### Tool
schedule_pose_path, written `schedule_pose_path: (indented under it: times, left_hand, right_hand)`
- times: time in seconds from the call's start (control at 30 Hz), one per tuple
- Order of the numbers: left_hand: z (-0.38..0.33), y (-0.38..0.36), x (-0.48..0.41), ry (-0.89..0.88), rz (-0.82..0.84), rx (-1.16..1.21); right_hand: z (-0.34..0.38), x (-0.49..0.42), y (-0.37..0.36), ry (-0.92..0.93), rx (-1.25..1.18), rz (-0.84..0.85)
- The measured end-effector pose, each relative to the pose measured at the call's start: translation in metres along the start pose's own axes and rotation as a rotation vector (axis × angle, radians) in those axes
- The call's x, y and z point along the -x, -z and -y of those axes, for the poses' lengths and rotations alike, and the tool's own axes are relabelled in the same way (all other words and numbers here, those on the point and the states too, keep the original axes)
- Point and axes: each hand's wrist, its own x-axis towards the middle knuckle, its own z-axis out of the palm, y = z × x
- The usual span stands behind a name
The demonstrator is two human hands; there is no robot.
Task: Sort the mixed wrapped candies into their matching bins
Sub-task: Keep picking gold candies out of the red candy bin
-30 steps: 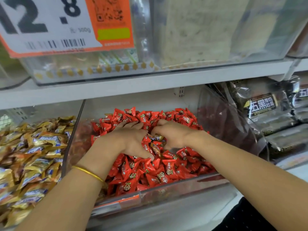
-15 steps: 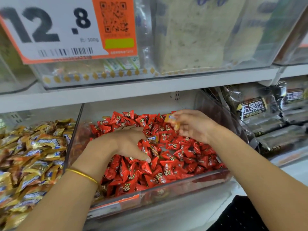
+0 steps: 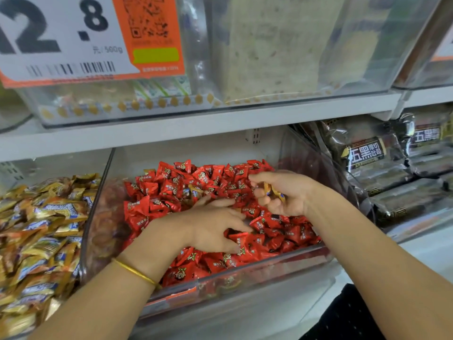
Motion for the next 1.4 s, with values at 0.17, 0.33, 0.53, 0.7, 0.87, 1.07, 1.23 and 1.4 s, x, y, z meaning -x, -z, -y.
schedule_pose_path:
  times: [0.17,0.33,0.53,0.7,0.87,1.07,1.23,1.4]
  left_hand:
    - [0.012,0.008,0.007,0.06,0.033,0.017]
    - [0.022,0.017,0.017,0.072,0.047,0.065]
    - [0.025,0.014,0.02,0.069,0.049,0.093]
    - [0.023,0.014,0.02,0.076,0.051,0.138]
    - [0.02,0.013,0.019,0.097,0.007,0.126]
    - [0.009,0.003,0.006,0.05,-0.107,0.075]
    - [0.011,-0.002,0.001,0.091,-0.002,-0.018]
    - [0.021,0.005,0.003,0.13,-0.071,0.011]
  right_hand:
    - [-0.008,0.006,0.002,0.147,0.484,-0.071]
    - [-0.02,-0.01,-0.013,0.207,1.199,-0.042]
    - [-0.029,-0.015,-0.022,0.18,1.523,0.061]
    - [-0.025,-0.01,-0.018,0.178,1.556,-0.006]
    - [-0.019,0.0,0.003,0.278,0.923,-0.194]
    - [-0.018,-0.004,0.001,0.393,0.873,-0.31]
    - [-0.016,-0.004,0.0,0.421,0.935,-0.291]
    - [-0.014,0.004,0.007,0.212,0.583,-0.089]
